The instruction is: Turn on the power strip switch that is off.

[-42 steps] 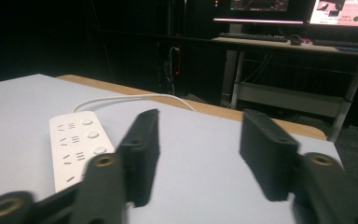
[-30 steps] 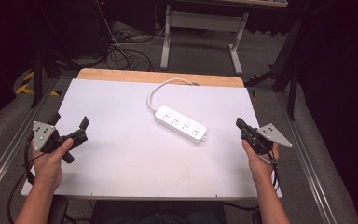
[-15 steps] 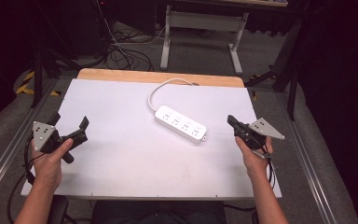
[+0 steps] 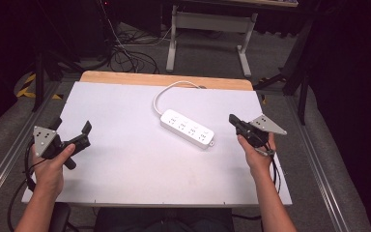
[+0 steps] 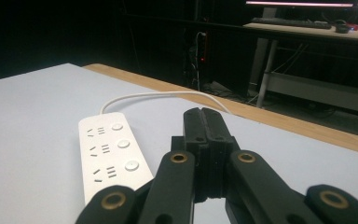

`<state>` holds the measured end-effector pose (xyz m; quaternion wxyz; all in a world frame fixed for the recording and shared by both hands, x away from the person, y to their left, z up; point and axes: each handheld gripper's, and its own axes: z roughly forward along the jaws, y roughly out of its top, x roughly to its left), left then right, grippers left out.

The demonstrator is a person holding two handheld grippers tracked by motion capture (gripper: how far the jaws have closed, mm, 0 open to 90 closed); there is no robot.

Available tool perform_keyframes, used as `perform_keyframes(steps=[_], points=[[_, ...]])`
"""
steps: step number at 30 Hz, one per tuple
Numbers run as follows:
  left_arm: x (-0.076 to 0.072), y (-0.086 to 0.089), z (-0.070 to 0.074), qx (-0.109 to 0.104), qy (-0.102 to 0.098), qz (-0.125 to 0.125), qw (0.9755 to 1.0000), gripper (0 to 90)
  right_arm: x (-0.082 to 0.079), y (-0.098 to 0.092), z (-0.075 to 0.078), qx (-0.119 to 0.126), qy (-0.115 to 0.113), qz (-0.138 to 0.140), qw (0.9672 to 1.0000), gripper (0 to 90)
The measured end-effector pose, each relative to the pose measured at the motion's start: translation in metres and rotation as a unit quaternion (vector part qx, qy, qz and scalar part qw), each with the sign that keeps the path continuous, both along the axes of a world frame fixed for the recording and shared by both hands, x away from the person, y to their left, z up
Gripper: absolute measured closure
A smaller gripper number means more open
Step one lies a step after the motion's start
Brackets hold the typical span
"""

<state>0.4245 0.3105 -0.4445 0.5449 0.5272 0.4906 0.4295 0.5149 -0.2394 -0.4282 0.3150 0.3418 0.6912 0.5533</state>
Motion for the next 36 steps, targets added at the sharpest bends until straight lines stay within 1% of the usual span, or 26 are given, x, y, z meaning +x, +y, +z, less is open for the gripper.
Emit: perform_keyframes(steps=[2,6,7,10,11,15,21,25,29,30,31,32,33,36], points=[[0.0,0.0,0.0,0.0,-0.001,0.001,1.0,3.4,0.001,0.001,0.0,-0.002,0.0,0.003,1.0,90.0],[0.0,0.0,0.0,0.0,0.0,0.001,1.0,3.4,0.009,0.011,0.0,-0.006,0.007,0.016,0.9998,90.0],[0.0,0.0,0.0,0.001,0.001,0.001,1.0,3.4,0.009,0.011,0.0,-0.006,0.007,0.016,0.9998,90.0],[0.0,0.0,0.0,0.001,0.001,0.001,1.0,3.5,0.013,0.02,0.001,-0.007,0.008,0.024,0.9997,90.0],[0.0,0.0,0.0,0.001,0.001,0.002,1.0,3.5,0.016,0.025,0.001,-0.008,0.006,0.029,0.9995,90.0],[-0.001,0.001,0.0,0.001,0.0,0.003,1.0,3.5,0.018,0.032,0.0,-0.015,0.009,0.036,0.9992,90.0],[-0.001,0.001,0.0,0.002,0.0,0.003,1.0,3.6,0.023,0.043,0.0,-0.013,0.015,0.044,0.9988,90.0],[-0.001,0.001,0.0,0.001,0.001,0.003,1.0,3.6,0.026,0.049,-0.001,-0.024,0.015,0.052,0.9983,90.0],[-0.001,0.001,0.0,0.001,0.001,0.003,1.0,3.6,0.029,0.054,-0.002,-0.031,0.022,0.055,0.9978,90.0],[-0.001,0.001,0.0,0.002,0.001,0.003,1.0,3.6,0.03,0.056,-0.003,-0.031,0.024,0.058,0.9976,90.0],[-0.001,0.001,0.0,0.001,0.001,0.003,1.0,3.6,0.03,0.058,-0.004,-0.035,0.027,0.062,0.9971,90.0],[-0.001,0.001,-0.001,0.001,0.002,0.003,1.0,3.6,0.03,0.058,-0.004,-0.035,0.027,0.062,0.9971,90.0],[-0.001,0.001,-0.001,0.001,0.001,0.003,1.0,3.6,0.03,0.06,-0.004,-0.042,0.028,0.064,0.9967,90.0],[-0.001,0.001,-0.001,0.002,0.002,0.003,1.0,3.6,0.031,0.061,-0.005,-0.044,0.032,0.066,0.9964,90.0]])
